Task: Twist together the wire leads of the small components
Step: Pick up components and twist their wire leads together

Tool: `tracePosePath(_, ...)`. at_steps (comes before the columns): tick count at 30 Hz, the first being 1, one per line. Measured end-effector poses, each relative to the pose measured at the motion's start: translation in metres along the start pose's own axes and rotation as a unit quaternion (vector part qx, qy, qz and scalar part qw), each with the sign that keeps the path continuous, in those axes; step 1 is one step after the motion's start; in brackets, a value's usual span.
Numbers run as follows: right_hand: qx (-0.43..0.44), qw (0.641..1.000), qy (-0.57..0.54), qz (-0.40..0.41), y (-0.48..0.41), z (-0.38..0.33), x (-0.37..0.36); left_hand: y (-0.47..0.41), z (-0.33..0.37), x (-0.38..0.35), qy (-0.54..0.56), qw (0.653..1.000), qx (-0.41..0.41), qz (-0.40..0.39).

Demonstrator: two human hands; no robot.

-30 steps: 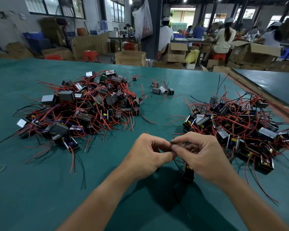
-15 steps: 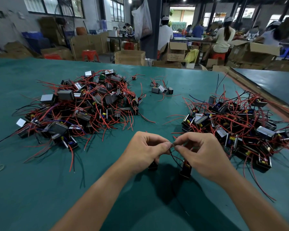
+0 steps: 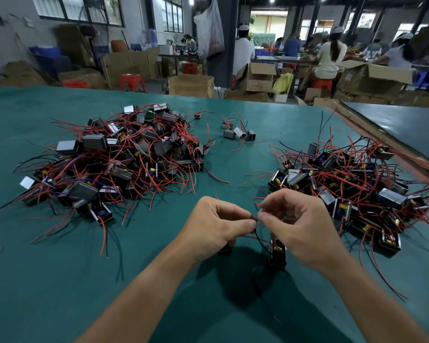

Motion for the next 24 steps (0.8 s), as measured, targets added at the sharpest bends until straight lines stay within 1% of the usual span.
tracePosePath(4, 0.006, 0.999, -0.031, 0.013, 0.001, 0.000, -0.002, 0.001, 0.001, 0.000, -0.005, 1.000, 0.008, -0.025)
tracePosePath(7, 0.008, 0.999, -0.037, 0.007, 0.002, -0.001, -0.001, 0.002, 0.001, -0.001, -0.022, 0.999, 0.012, -0.046)
tracePosePath(11, 0.005, 0.998, -0.051, -0.036, 0.001, -0.003, 0.000, 0.002, 0.002, -0.003, -0.022, 0.998, 0.019, -0.056)
tracePosePath(16, 0.053, 0.991, -0.056, -0.114, 0.002, -0.011, -0.001, 0.004, 0.004, -0.002, -0.035, 0.998, 0.017, -0.057)
tracePosePath(18, 0.053, 0.988, -0.044, -0.135, 0.003, -0.012, -0.002, 0.005, 0.006, -0.003, -0.029, 0.998, 0.021, -0.060)
tracePosePath(21, 0.043, 0.986, -0.036, -0.158, 0.004, -0.012, -0.004, 0.003, 0.005, -0.004, -0.024, 0.997, 0.026, -0.062)
tracePosePath(24, 0.053, 0.984, -0.021, -0.166, 0.005, -0.013, -0.004, 0.003, 0.006, -0.005, -0.024, 0.997, 0.021, -0.076)
Point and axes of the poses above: each hand's wrist, its own y-axis away from the middle knuckle, its own x-axis out of the back of the hand, z = x × y, the point moved 3 cm from there along -y, towards the middle knuckle, and after that the axes turned 14 degrees about -z, right-handed, at the moved point
